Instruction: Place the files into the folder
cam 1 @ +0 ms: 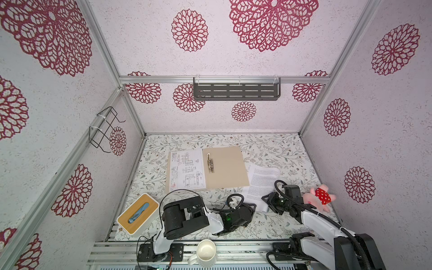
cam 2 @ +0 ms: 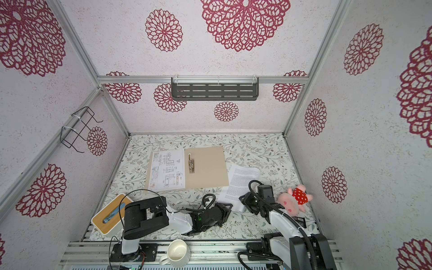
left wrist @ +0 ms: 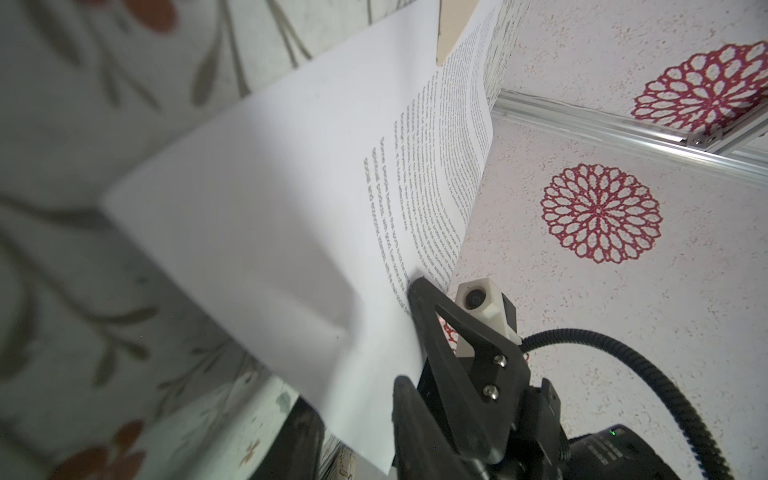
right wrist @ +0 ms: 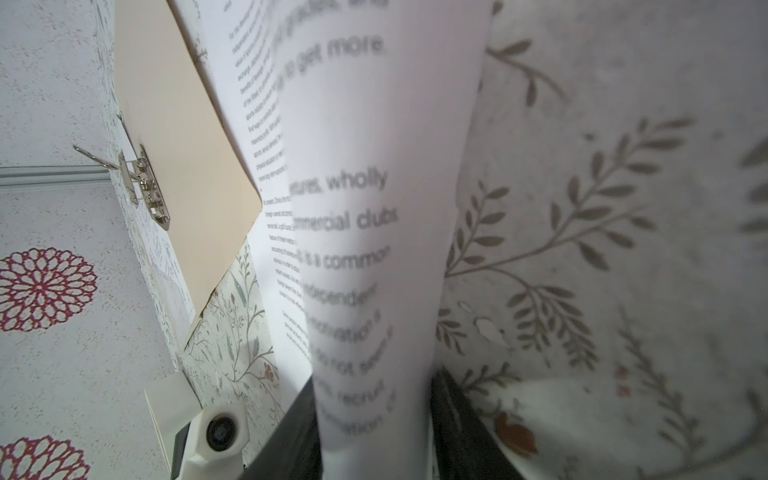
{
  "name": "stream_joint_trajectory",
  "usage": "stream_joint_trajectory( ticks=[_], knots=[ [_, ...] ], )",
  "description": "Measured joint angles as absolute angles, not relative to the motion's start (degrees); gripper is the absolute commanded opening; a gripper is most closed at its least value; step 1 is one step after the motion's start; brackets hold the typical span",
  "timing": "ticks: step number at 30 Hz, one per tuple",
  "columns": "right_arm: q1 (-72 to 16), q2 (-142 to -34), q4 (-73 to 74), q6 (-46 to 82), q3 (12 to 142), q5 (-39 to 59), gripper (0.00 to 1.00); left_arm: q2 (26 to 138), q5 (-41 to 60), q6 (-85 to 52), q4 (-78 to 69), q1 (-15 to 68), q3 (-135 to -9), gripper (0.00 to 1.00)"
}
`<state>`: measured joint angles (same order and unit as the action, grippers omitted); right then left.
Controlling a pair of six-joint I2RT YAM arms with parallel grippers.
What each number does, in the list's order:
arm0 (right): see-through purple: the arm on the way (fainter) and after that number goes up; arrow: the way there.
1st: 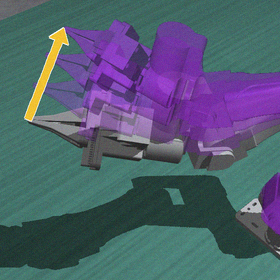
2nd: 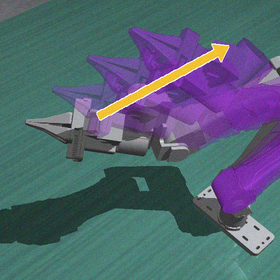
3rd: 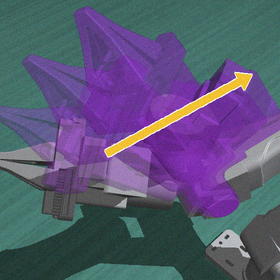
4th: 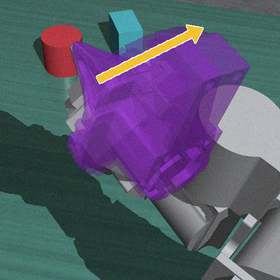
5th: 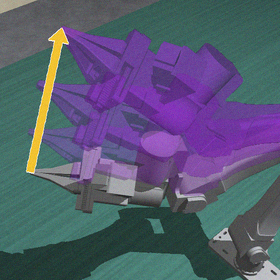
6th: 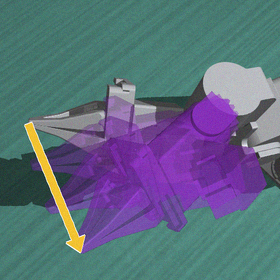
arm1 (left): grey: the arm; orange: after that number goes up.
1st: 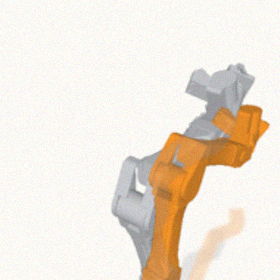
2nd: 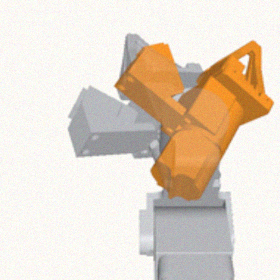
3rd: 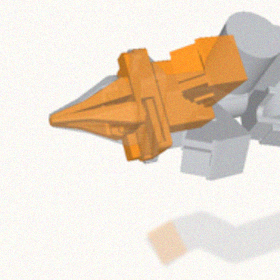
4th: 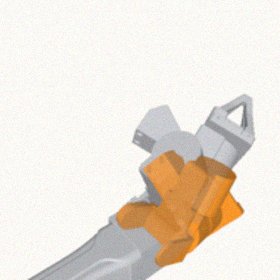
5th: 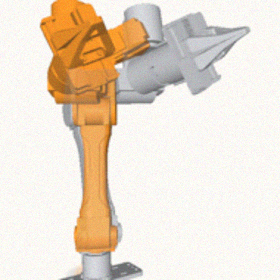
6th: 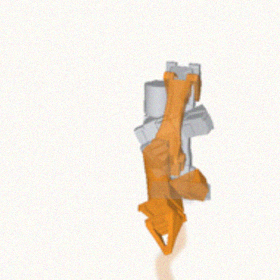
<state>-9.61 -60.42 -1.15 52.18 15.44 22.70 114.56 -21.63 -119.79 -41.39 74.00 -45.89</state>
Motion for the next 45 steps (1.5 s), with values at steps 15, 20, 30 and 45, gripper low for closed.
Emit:
stream_joint_trajectory(
  ticks=[15,20,30,45],
  knots=[
    [-9.6,-59.8,-2.1,52.2,15.4,22.5,0.44,114.6,-22.5,-120.0,-42.7,74.1,-45.3,0.10],
    [-9.6,-59.5,-2.6,52.2,15.4,22.5,0.44,114.6,-22.8,-120.0,-42.8,74.1,-45.3,0.06],
    [-9.6,-59.0,-3.3,52.2,15.7,22.7,0.57,114.6,-23.2,-120.0,-43.9,74.1,-44.7,0.00],
    [-3.0,-55.5,-13.5,47.8,19.3,22.5,0.89,110.3,-26.6,-120.0,-47.0,74.1,-41.8,0.00]
  ],
)
